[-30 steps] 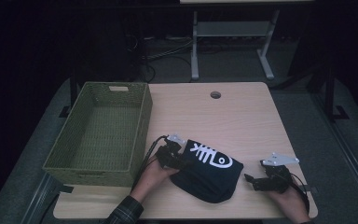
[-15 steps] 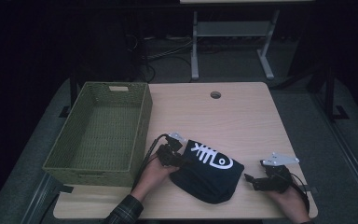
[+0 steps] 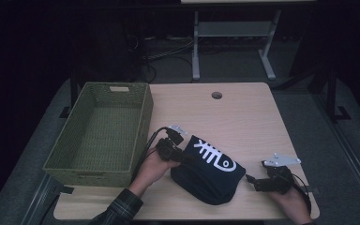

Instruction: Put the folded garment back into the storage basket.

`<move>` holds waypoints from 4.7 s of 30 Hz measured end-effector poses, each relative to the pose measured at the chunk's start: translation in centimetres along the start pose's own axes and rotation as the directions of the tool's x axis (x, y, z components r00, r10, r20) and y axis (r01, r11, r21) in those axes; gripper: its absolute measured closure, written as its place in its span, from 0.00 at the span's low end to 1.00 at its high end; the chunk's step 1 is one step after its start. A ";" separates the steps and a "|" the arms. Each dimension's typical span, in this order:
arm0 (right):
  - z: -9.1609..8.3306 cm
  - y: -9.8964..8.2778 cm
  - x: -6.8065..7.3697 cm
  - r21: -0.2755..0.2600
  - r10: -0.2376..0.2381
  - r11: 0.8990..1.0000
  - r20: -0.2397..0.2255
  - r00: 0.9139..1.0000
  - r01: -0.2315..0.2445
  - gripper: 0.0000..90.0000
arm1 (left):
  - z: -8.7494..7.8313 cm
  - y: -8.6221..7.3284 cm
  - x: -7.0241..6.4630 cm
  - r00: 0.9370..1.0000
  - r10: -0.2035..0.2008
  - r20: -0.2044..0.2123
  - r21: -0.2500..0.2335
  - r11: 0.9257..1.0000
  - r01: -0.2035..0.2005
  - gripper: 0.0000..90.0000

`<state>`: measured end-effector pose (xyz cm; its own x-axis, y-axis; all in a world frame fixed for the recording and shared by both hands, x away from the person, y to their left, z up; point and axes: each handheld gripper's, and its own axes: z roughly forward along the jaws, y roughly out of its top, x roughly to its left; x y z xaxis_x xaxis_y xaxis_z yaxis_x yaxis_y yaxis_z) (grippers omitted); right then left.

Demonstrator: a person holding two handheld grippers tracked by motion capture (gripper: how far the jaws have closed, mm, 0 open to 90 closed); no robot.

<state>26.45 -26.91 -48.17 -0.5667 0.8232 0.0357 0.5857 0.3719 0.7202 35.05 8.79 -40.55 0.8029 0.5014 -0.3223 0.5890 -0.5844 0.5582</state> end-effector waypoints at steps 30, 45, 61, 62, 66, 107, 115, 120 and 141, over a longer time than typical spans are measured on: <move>0.0 0.0 0.0 -0.002 -0.002 1.000 0.000 1.000 0.002 0.16 | -6.9 5.0 -3.8 0.990 0.127 -0.056 0.022 0.992 -0.126 0.84; 0.0 0.0 0.0 -0.002 0.000 1.000 0.003 1.000 0.000 0.16 | -10.6 5.9 -3.7 0.991 0.122 -0.055 0.021 0.992 -0.121 0.84; 0.0 0.0 -0.1 -0.003 -0.001 1.000 0.005 1.000 0.001 0.16 | -15.2 6.4 -2.8 0.994 0.082 -0.077 0.001 0.997 -0.082 0.84; 0.0 0.0 -0.1 -0.003 -0.001 1.000 0.005 1.000 0.001 0.16 | -15.5 6.3 -2.6 0.994 0.081 -0.078 0.003 0.997 -0.081 0.84; 0.0 0.0 0.0 -0.001 0.003 1.000 0.004 1.000 -0.003 0.16 | -16.5 6.1 -2.2 0.994 0.064 -0.088 -0.008 0.998 -0.065 0.84; 0.3 0.3 -0.1 -0.004 0.010 1.000 0.020 1.000 -0.010 0.16 | -28.9 1.3 0.2 0.965 -0.088 -0.249 -0.183 0.982 0.043 0.84; 0.3 0.3 -0.1 -0.004 0.010 1.000 0.020 1.000 -0.010 0.16 | -30.7 -0.3 1.0 0.955 -0.132 -0.265 -0.214 0.974 0.075 0.84; 0.3 0.3 -0.1 -0.004 0.011 1.000 0.020 1.000 -0.011 0.16 | -31.9 -1.4 1.6 0.946 -0.166 -0.277 -0.240 0.966 0.099 0.84; 0.3 0.3 -0.1 -0.004 0.014 1.000 0.021 1.000 -0.014 0.16 | -32.1 -5.7 5.7 0.905 -0.300 -0.301 -0.260 0.939 0.225 0.84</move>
<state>26.87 -26.79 -48.17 -0.5464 0.8369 0.0312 0.5910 0.3589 0.7224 33.32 35.50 -21.03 0.5227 0.8210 -0.2295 0.7097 -0.2699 0.6507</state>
